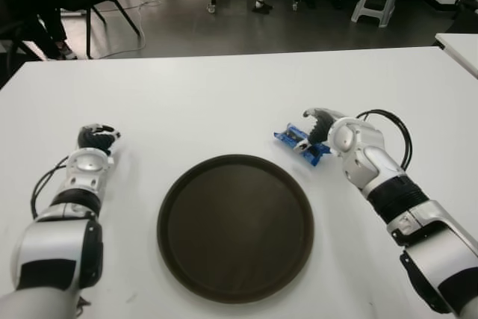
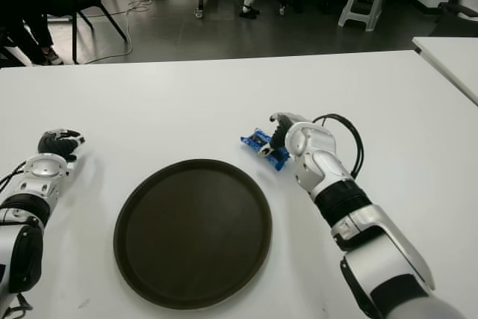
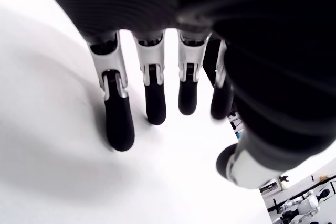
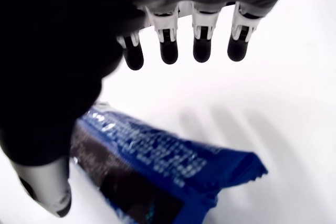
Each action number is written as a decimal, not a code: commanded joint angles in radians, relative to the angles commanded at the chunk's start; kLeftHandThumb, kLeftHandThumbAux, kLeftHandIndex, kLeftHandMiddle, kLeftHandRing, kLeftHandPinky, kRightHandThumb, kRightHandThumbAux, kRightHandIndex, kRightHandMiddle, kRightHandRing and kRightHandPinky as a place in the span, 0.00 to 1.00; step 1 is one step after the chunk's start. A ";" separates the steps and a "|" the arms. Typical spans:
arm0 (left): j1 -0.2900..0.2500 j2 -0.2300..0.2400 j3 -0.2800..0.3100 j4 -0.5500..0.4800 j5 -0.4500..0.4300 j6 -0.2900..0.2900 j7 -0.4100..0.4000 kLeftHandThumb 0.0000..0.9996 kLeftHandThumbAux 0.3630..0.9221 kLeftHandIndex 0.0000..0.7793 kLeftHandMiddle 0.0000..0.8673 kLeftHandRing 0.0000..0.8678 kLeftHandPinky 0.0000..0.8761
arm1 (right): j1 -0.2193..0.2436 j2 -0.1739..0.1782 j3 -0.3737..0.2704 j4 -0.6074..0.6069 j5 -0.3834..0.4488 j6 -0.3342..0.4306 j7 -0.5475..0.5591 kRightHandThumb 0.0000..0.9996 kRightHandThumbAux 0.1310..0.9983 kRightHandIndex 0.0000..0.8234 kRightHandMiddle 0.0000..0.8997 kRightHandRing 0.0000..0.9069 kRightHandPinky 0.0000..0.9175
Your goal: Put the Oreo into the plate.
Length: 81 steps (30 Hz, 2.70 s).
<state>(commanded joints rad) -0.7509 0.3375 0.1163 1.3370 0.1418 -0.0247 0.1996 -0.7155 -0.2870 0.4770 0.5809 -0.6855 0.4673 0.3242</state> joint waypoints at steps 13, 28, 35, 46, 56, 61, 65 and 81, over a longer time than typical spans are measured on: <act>0.001 0.000 -0.001 -0.001 0.005 -0.001 -0.001 0.68 0.65 0.51 0.21 0.22 0.18 | -0.007 0.001 0.008 0.019 0.003 0.010 0.009 0.00 0.64 0.00 0.00 0.00 0.00; 0.003 0.001 -0.005 -0.002 0.005 -0.007 0.004 0.68 0.65 0.51 0.21 0.21 0.17 | -0.009 0.006 0.010 0.044 0.008 -0.001 -0.003 0.00 0.63 0.00 0.00 0.00 0.00; 0.002 0.003 -0.006 0.000 0.007 -0.004 -0.001 0.68 0.65 0.51 0.21 0.22 0.19 | -0.012 0.014 0.011 0.062 0.007 -0.001 -0.012 0.00 0.63 0.00 0.00 0.00 0.00; 0.006 0.002 0.004 0.001 0.000 -0.008 -0.001 0.68 0.64 0.51 0.21 0.23 0.22 | -0.022 0.023 0.025 0.096 0.004 -0.022 -0.011 0.00 0.62 0.00 0.00 0.00 0.00; 0.006 0.003 -0.002 0.002 0.008 -0.005 0.003 0.67 0.65 0.51 0.20 0.22 0.20 | -0.014 0.018 0.040 0.070 0.003 -0.029 -0.003 0.00 0.66 0.00 0.00 0.00 0.00; 0.007 0.003 -0.002 0.001 0.007 -0.007 0.000 0.67 0.65 0.51 0.20 0.22 0.19 | -0.014 0.022 0.051 0.050 -0.001 -0.014 0.020 0.00 0.66 0.00 0.00 0.00 0.00; 0.008 0.001 0.001 0.000 0.003 -0.014 0.001 0.68 0.64 0.51 0.21 0.22 0.20 | -0.016 0.029 0.056 0.050 0.000 -0.008 0.027 0.00 0.66 0.00 0.00 0.00 0.00; 0.009 0.001 0.004 0.000 0.001 -0.015 -0.002 0.68 0.65 0.51 0.21 0.21 0.17 | -0.040 0.062 0.071 0.130 0.006 -0.034 0.016 0.00 0.70 0.00 0.00 0.00 0.00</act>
<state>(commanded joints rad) -0.7422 0.3389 0.1207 1.3366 0.1425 -0.0402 0.1973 -0.7556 -0.2253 0.5476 0.7105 -0.6793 0.4334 0.3398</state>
